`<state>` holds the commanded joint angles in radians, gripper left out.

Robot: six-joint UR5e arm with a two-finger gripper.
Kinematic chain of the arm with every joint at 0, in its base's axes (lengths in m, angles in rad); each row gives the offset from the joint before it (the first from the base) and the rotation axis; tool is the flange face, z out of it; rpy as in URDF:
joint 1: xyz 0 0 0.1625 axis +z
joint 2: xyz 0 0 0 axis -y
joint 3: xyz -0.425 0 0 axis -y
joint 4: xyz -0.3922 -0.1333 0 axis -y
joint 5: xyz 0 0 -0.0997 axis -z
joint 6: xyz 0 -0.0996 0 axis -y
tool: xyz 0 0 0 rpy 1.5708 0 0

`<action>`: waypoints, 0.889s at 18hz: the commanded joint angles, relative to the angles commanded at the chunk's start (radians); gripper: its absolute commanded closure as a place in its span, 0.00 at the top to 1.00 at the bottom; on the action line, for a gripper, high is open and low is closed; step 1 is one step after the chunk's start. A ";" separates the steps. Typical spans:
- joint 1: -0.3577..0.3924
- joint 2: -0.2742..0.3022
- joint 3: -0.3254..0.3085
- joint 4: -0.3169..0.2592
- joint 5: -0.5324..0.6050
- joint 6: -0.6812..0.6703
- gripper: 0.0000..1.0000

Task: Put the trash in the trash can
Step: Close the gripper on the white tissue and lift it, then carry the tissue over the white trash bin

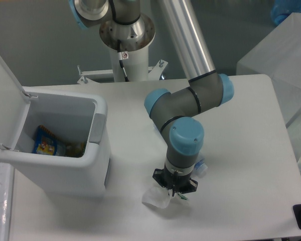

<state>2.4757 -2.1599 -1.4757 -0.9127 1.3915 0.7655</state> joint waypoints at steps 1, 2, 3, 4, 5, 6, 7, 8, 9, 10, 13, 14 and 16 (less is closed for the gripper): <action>0.011 0.014 0.002 0.002 -0.018 -0.006 0.00; 0.017 0.024 0.006 0.000 -0.044 -0.009 0.00; 0.022 0.038 0.012 0.000 -0.084 -0.017 0.00; 0.028 0.057 0.017 0.002 -0.132 -0.037 0.00; 0.043 0.072 0.031 0.000 -0.175 -0.066 0.00; 0.051 0.084 0.043 0.000 -0.216 -0.098 0.00; 0.055 0.089 0.057 0.000 -0.253 -0.118 0.00; 0.058 0.092 0.066 0.000 -0.282 -0.123 0.00; 0.058 0.101 0.072 0.000 -0.301 -0.123 0.00; 0.057 0.115 0.074 0.002 -0.310 -0.124 0.00; 0.049 0.162 0.066 0.000 -0.359 -0.127 0.00; 0.051 0.187 0.064 0.000 -0.394 -0.135 0.00; 0.054 0.225 0.064 0.000 -0.466 -0.155 0.00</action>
<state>2.5295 -1.9345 -1.4113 -0.9127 0.9253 0.6106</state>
